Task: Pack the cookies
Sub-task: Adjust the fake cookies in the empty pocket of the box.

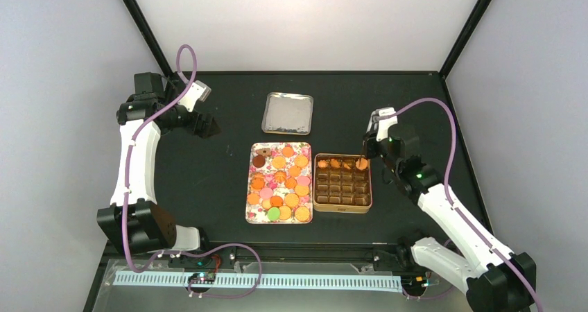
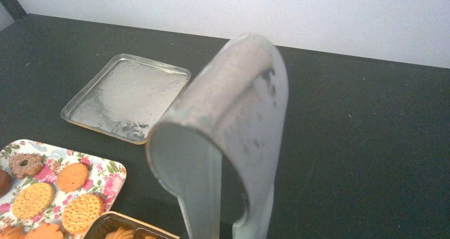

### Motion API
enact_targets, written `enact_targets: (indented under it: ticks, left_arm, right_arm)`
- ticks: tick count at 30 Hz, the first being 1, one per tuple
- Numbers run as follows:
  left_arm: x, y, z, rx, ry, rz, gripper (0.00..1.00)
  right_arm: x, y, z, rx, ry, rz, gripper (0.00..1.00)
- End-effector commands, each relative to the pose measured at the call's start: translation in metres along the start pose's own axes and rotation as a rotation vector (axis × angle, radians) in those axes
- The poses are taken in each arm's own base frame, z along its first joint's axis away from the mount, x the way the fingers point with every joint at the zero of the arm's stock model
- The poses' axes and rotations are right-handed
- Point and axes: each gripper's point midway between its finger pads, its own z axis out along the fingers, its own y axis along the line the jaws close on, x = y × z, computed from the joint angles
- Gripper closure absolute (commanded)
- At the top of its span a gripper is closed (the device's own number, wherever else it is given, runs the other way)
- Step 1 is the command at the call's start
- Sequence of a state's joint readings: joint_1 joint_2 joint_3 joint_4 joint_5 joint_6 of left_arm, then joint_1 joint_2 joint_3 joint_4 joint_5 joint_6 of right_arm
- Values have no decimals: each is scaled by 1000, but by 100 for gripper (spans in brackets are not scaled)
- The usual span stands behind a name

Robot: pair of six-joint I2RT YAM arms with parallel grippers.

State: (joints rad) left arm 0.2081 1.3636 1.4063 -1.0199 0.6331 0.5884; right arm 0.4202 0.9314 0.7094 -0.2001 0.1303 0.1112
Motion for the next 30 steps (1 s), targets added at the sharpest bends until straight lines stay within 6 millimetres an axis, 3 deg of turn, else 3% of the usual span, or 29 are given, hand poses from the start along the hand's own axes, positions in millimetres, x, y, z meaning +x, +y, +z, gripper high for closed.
enact_targets:
  ticks: [1, 20, 30]
  left_arm:
    - [-14, -2, -10, -11, -45, 34, 2]
    - [-15, -4, -11, -4, -53, 38, 2]
    - [-16, -3, -10, -3, -54, 38, 2]
  right_arm:
    - [-7, -2, 3, 5, -39, 19, 74]
    - [-23, 13, -1, -97, -110, 58, 75]
    - [-23, -10, -11, -5, -109, 77, 72]
